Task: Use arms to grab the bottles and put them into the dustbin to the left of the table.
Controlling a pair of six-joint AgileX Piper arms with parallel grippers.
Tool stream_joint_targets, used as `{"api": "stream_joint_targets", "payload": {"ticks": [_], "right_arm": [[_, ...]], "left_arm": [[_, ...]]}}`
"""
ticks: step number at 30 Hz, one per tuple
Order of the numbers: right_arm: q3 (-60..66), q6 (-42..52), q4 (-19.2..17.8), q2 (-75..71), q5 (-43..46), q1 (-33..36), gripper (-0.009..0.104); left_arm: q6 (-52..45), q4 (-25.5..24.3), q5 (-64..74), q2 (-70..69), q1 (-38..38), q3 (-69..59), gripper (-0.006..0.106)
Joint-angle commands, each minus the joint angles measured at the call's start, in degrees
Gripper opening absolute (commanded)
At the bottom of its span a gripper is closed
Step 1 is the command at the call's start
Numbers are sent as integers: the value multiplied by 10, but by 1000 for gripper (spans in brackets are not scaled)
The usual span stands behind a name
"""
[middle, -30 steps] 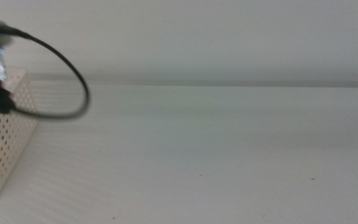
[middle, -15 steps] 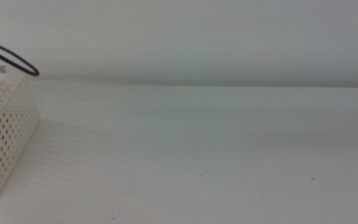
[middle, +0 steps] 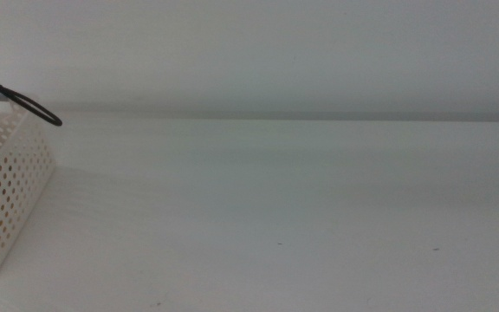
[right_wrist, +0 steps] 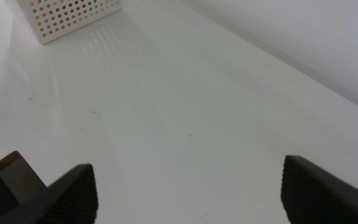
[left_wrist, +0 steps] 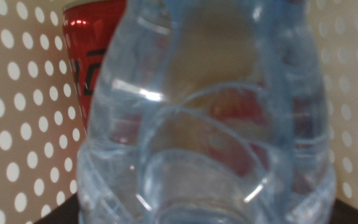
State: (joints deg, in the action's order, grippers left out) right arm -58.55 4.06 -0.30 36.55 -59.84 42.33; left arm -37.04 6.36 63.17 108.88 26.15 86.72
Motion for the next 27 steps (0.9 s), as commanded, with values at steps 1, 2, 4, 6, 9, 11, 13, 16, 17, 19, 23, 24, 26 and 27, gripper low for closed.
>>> {"api": "stream_joint_targets", "payload": {"ticks": [1, 2, 4, 6, 9, 11, 13, 16, 17, 19, 23, 24, 26, 27], "right_arm": [[0, 3, -3, -2, 8, -2, 79], [0, 3, -3, -2, 8, -2, 79], [0, 3, -3, -2, 8, -2, 79], [0, 3, -3, -2, 8, -2, 79], [0, 3, -3, -2, 8, -2, 79], [0, 3, -3, -2, 8, -2, 79], [0, 3, -3, -2, 8, -2, 79], [0, 3, -3, -2, 8, -2, 79], [0, 3, -3, -2, 8, -2, 79], [0, 3, -3, -2, 8, -2, 79], [0, 3, -3, -2, 8, -2, 79], [0, 3, -3, -2, 8, -2, 79], [0, 3, -3, -2, 8, -2, 79], [0, 3, -3, -2, 8, -2, 79]], "left_arm": [[-2, 9, -8, -3, 1, 8, 26], [-2, 10, -8, -3, 1, 8, 34], [-6, 13, -7, -3, 1, 8, 50], [-6, 17, -2, -3, 1, 8, 69], [-5, 17, 18, -7, 1, 11, 94], [1, 16, 37, -16, 1, 13, 94], [17, 16, 66, -34, 1, 21, 94], [47, 34, 114, -71, 0, 30, 94], [69, 49, 120, -88, 0, 31, 94], [107, 86, 120, -127, -8, 31, 94], [170, 84, 121, -200, -57, 27, 94], [182, 78, 121, -222, -75, 27, 94], [199, 61, 121, -268, -113, 27, 94], [211, 50, 122, -288, -132, 27, 94]]}}
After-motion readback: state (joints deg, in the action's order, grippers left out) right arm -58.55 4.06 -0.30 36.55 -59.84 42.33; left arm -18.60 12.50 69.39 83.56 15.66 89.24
